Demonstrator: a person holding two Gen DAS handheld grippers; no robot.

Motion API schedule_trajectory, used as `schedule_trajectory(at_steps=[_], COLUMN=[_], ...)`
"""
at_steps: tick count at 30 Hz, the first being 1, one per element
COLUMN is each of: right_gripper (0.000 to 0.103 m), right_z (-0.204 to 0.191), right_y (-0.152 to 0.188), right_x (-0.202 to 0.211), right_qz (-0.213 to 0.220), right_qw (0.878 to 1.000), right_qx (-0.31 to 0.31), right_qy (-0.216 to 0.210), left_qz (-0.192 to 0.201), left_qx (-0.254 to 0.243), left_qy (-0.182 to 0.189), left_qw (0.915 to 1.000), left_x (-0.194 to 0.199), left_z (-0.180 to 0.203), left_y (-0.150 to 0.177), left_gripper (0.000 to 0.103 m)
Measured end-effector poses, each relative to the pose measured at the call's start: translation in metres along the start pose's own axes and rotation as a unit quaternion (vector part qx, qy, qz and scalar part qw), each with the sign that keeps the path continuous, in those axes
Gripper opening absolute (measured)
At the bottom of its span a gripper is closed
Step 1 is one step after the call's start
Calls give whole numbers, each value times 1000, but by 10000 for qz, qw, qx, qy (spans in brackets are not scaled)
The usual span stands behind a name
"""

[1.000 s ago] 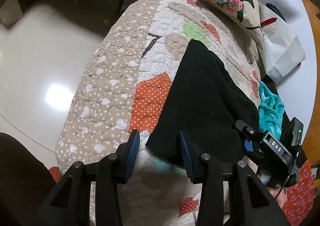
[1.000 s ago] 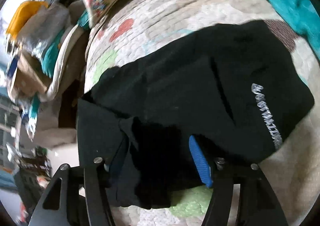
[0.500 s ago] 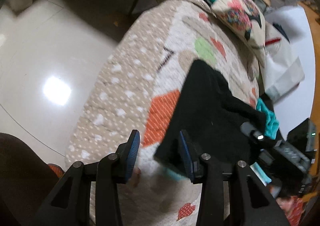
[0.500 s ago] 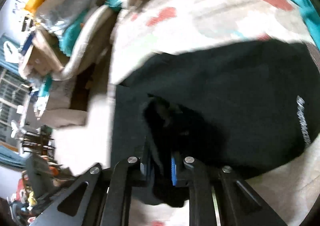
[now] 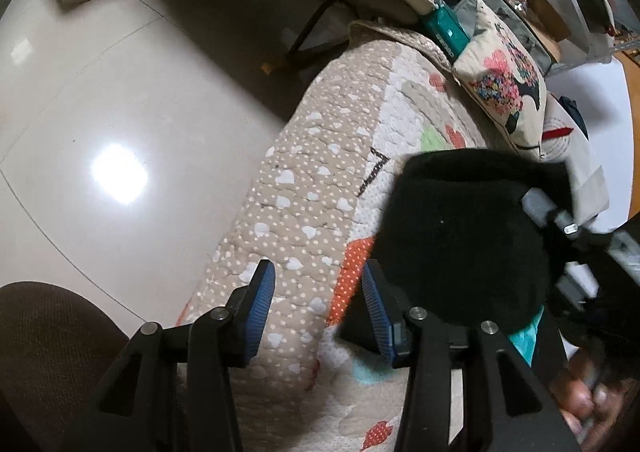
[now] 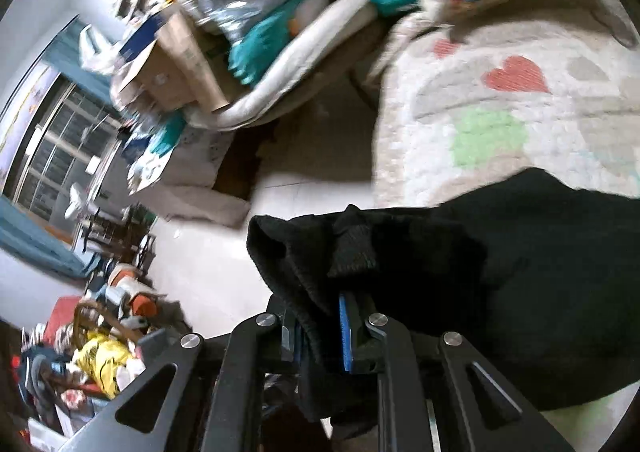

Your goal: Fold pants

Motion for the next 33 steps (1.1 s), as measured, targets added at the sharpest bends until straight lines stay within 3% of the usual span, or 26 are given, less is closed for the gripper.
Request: schedule_trajectory(at_steps=[7,12,13,16,17,20,21,23,26,28,31,32,33], right_gripper=[15,19,22,59,63,63,61,47,45,45,42,29,25], right_z=[112,136,135,134,135,133,130,122,112,118,142,149,156], right_y=[3,11,12,14,15,15,13,6,-6,-8,-3,-1,1], right_x=[3,-5,-5,5,10,39,47,56,42,20,-10,-12,-10], right_qz=[136,57,63,250,358,943,1093,1231,901,598,308,380,469], right_qw=[9925,9908,9904,9851,9825,9726,9734,9813,9939,9951,9925,9913,9896], right_qx=[-1003,-1159,-1111,-790,-694,-480,-446,-391,-531,-791,-1149,-1230,-1334], right_qy=[690,694,824,1510,1692,2072,1966,1425,350,12,287,275,247], left_qz=[-199,-290,-309,-249,-229,-342,-403,-481,-394,-377,-352,-350,-362], left_qx=[-249,-781,-951,-1534,-1726,-2034,-2035,-1936,-1963,-2051,-2059,-2066,-2070], left_qy=[-110,-248,-275,-419,-501,-711,-759,-800,-732,-725,-665,-649,-634], left_qw=[9994,9962,9946,9870,9834,9759,9753,9766,9770,9753,9757,9756,9756], left_x=[-13,-28,-32,-44,-49,-68,-74,-82,-83,-83,-85,-85,-85], left_z=[15,45,54,80,85,91,88,78,73,73,71,71,71], left_y=[12,18,19,24,26,34,36,39,41,42,42,42,42], left_gripper=[44,44,44,45,45,45,45,45,50,52,55,56,56])
Point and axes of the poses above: each gripper's, at about its wrist camera, not at the fingertips, and x roughly against the way its jaws point, z to its right, y to its underside, the point moved 2 cm from there along -x, roughly the way its jaws point, and after that the axes turned 5 degrees about y, right-handed, at the moved point
